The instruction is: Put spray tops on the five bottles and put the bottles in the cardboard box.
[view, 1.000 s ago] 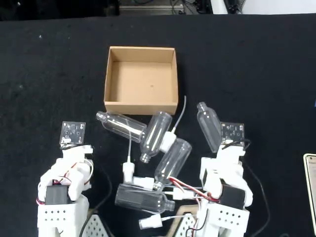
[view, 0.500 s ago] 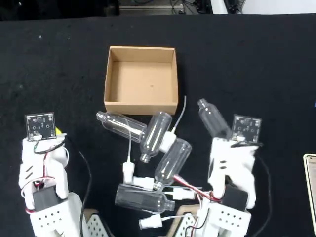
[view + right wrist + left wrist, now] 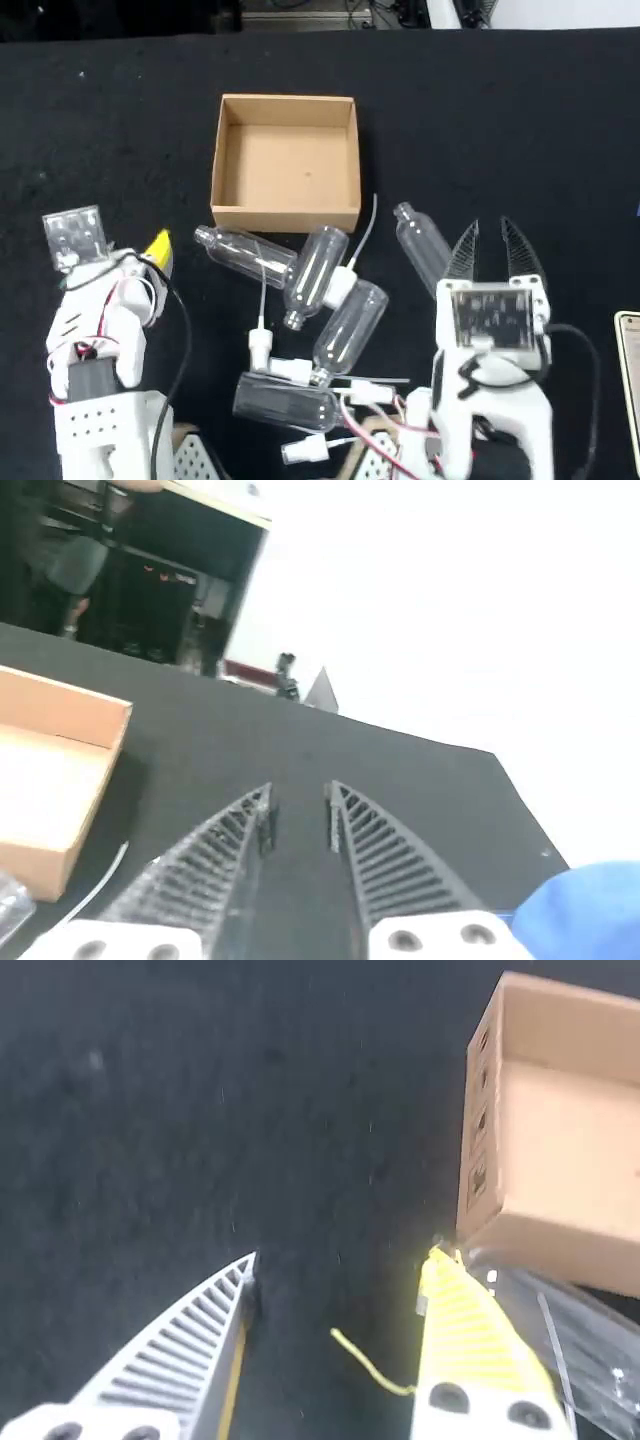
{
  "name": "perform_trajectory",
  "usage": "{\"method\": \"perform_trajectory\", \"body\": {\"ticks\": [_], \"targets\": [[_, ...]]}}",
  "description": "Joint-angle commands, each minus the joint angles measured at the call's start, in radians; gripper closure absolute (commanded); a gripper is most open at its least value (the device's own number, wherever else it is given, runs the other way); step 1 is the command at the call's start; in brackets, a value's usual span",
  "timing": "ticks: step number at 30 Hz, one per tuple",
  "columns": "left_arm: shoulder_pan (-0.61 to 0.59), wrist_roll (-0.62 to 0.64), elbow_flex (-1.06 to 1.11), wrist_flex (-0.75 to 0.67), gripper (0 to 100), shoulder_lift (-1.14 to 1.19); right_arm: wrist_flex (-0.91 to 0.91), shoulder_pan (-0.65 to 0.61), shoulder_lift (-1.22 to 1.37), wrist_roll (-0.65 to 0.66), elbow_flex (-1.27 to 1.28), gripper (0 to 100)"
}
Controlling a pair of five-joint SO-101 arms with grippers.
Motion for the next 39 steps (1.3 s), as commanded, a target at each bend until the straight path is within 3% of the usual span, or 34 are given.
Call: {"method": "perform_trajectory", "body": {"ticks": [1, 8, 18, 23, 39], "targets": [[0.015, 0.061, -0.065, -0.020, 76, 0.106, 0.005, -0.038, 0.285, 0.003, -0.116, 88.7], [0.010, 0.072, -0.053, -0.021, 76, 0.118, 0.005, -0.040, 0.783, 0.003, -0.239, 75.3], [0.013, 0.068, -0.024, -0.023, 76, 0.100, 0.064, -0.106, 1.348, 0.012, -0.424, 70.8], [0.008, 0.066, -0.024, -0.023, 76, 0.100, 0.109, -0.184, 1.524, 0.012, -0.522, 70.8], [0.008, 0.066, -0.024, -0.023, 76, 0.100, -0.017, -0.143, 1.805, 0.167, -0.568, 70.7]]}}
